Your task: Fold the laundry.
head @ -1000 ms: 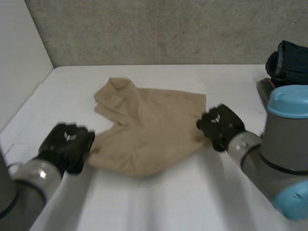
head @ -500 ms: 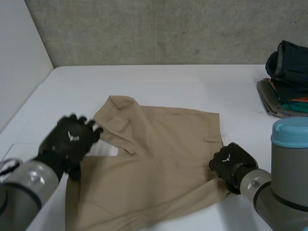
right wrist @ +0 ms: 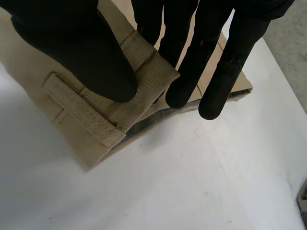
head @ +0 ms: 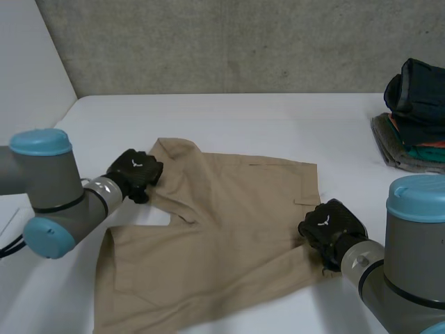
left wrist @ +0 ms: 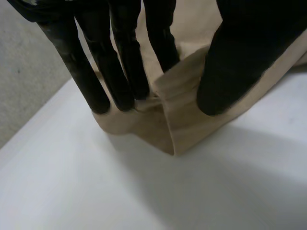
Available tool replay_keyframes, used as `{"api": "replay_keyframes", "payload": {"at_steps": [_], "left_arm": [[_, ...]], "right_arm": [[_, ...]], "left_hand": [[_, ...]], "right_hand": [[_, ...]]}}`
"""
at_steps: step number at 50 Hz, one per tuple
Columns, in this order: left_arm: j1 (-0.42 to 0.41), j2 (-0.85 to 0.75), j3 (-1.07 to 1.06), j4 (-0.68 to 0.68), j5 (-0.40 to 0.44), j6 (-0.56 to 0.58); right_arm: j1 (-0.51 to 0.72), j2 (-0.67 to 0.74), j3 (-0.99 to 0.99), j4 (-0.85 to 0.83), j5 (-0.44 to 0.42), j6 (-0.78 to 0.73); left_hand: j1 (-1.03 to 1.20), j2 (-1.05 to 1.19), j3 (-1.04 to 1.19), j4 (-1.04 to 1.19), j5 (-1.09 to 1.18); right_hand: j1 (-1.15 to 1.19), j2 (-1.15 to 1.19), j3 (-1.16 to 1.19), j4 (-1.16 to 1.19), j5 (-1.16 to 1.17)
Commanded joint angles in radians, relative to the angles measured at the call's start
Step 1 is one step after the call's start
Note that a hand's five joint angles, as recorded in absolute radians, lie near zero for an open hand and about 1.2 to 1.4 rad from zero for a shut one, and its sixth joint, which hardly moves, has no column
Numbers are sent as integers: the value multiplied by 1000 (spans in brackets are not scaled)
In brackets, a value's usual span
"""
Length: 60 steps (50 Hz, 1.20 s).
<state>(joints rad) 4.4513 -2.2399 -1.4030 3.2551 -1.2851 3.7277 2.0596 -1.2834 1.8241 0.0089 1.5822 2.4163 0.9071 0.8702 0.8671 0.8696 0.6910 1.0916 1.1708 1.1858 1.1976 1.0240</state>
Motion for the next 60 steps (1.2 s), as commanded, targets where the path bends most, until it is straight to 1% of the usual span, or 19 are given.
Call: {"api": "replay_keyframes", "payload": {"at_steps": [1,5,6,9,14,20,21,22,23,26,32,36,39,40,44,47,53,58,60], "left_arm": [[9,-43,44,0,-54,-2],[16,-37,41,12,-173,-2],[16,-32,32,18,-230,-2],[19,-3,-11,26,-299,9],[5,43,-51,57,-315,9],[0,68,-71,69,-304,8],[0,68,-71,69,-304,9],[-3,68,-68,69,-306,9],[-4,68,-68,69,-307,9],[-12,83,-54,60,-325,1],[-3,232,-128,46,-330,-6],[-17,409,-252,-1,-324,-76],[-27,502,-321,-43,-321,-138],[-44,557,-364,-84,-319,-175],[-111,664,-460,-210,-306,-244],[-147,729,-534,-288,-289,-270],[-168,764,-652,-354,-246,-279],[-167,740,-711,-348,-240,-279],[-161,700,-717,-347,-241,-278]], "right_arm": [[-7,3,-2,-17,1,0],[-7,1,-5,-20,7,0],[-6,1,-5,-21,9,0],[1,1,-6,-27,13,4],[4,1,-11,-30,15,27],[8,1,-16,-26,13,81],[8,1,-16,-24,13,86],[8,1,-16,-26,13,87],[13,1,-16,-26,13,90],[14,1,-17,-24,15,95],[13,-1,-29,-29,9,148],[5,-1,-46,-30,5,229],[-1,-1,-55,-32,4,285],[-1,-1,-60,-32,8,309],[-1,1,-63,-36,10,336],[-3,1,-63,-44,10,336],[-4,1,-59,-56,13,336],[-7,-5,-52,-58,15,337],[-7,-8,-49,-56,16,337]], "left_hand": [[489,526,529,527,531],[489,526,529,527,531],[489,526,529,527,531],[489,526,529,527,531],[489,526,529,527,531],[489,526,529,527,531],[440,477,480,478,482],[198,235,238,236,240],[161,198,201,199,203],[-536,-499,-496,-498,-494],[-517,-481,-477,-480,-476],[-526,-489,-486,-489,-485],[-520,-483,-480,-483,-479],[-520,-483,-480,-483,-479],[-520,-483,-480,-483,-479],[-520,-483,-480,-483,-479],[-520,-483,-480,-483,-479],[-517,-481,-477,-480,-476],[-459,-422,-419,-422,-417]], "right_hand": [[305,225,210,199,198],[305,225,210,199,198],[305,225,210,199,198],[305,225,210,199,198],[305,225,210,199,198],[305,225,210,199,198],[305,225,210,199,198],[305,225,210,199,198],[305,225,210,199,198],[305,225,210,199,198],[305,225,210,199,198],[305,225,210,199,198],[305,225,210,199,198],[305,225,210,199,198],[305,225,210,199,198],[305,225,210,199,198],[305,225,210,199,198],[305,225,210,199,198],[305,225,210,199,198]]}}
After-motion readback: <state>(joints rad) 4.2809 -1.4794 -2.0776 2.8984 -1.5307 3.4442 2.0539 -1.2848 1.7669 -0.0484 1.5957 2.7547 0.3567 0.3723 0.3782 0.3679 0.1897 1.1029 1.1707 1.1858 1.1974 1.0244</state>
